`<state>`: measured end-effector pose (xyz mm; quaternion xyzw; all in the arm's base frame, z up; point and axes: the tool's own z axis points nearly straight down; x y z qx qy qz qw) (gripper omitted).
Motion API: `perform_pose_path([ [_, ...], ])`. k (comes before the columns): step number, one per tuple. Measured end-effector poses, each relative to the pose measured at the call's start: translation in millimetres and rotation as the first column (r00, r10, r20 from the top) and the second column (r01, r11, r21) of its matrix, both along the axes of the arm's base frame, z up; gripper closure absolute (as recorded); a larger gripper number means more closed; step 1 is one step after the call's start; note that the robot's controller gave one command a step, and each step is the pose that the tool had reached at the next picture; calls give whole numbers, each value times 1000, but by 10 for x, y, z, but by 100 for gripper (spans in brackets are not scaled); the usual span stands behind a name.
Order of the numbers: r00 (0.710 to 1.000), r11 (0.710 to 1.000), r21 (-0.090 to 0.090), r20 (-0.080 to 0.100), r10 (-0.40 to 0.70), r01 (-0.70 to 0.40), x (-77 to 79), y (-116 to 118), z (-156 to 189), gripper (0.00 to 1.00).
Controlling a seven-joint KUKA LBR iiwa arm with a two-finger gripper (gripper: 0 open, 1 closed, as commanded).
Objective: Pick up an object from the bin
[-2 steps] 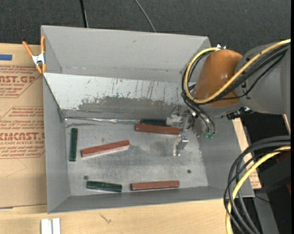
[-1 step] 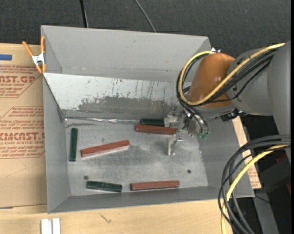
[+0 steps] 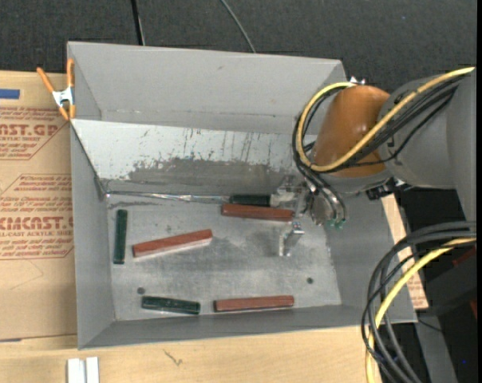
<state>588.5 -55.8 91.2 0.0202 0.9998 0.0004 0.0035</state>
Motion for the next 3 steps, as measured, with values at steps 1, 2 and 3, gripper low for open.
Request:
perform_pose_path([
  [1,942,942,2,0,-336,336,72,123,-136,100],
  [2,942,942,2,0,-336,336,72,123,-136,100],
  [3,948,948,0,-4,-319,319,19,243,1326,100],
])
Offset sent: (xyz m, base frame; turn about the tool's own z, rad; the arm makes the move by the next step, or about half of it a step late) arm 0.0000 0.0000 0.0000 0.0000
